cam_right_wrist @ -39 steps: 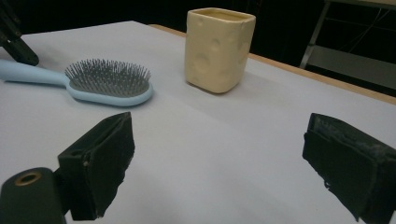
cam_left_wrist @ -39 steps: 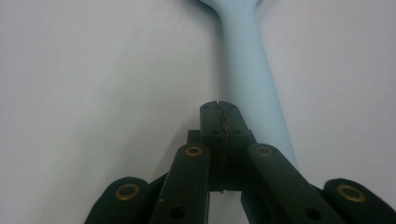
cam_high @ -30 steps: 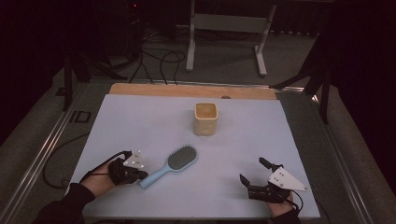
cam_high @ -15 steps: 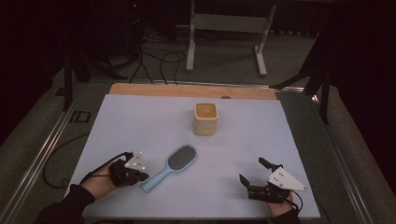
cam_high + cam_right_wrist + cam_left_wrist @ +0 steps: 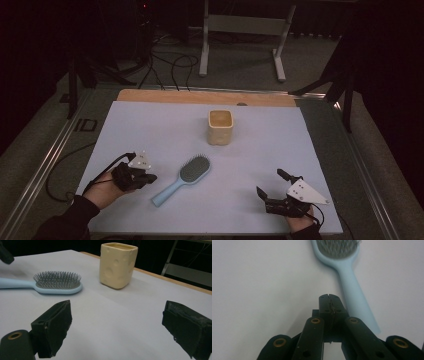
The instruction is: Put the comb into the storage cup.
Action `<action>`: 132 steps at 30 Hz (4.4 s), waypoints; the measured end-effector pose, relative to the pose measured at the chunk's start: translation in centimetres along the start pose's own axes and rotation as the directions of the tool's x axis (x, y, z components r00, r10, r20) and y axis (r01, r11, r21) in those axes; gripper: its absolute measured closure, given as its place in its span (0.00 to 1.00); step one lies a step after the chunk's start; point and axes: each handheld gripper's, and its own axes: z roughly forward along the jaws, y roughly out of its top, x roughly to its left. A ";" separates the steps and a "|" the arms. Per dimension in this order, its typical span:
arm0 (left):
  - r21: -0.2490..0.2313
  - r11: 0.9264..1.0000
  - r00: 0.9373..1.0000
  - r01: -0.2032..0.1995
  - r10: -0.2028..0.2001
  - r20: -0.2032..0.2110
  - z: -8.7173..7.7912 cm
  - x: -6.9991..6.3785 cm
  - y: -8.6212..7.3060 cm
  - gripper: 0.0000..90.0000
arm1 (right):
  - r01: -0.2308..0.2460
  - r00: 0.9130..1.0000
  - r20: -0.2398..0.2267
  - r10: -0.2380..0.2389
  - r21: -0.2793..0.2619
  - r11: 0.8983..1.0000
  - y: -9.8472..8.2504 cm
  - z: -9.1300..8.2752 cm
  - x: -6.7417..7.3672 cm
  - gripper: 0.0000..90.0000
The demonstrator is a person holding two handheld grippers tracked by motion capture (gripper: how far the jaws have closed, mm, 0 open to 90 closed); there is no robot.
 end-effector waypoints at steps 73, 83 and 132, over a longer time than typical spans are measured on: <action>0.224 0.953 0.979 0.205 -0.198 -0.053 7.6 -3.1 5.8 0.30 | 0.008 1.000 -0.009 -0.008 0.006 1.000 0.0 0.0 0.1 0.10; 0.254 0.949 0.983 0.185 -0.180 -0.041 8.2 -3.1 5.9 0.55 | 0.010 1.000 -0.009 -0.010 0.007 1.000 0.0 0.0 0.1 0.10; 0.103 0.985 0.990 0.141 -0.139 -0.031 4.0 -2.3 6.7 0.78 | 0.004 1.000 -0.001 -0.004 0.014 1.000 -0.1 0.1 0.0 0.10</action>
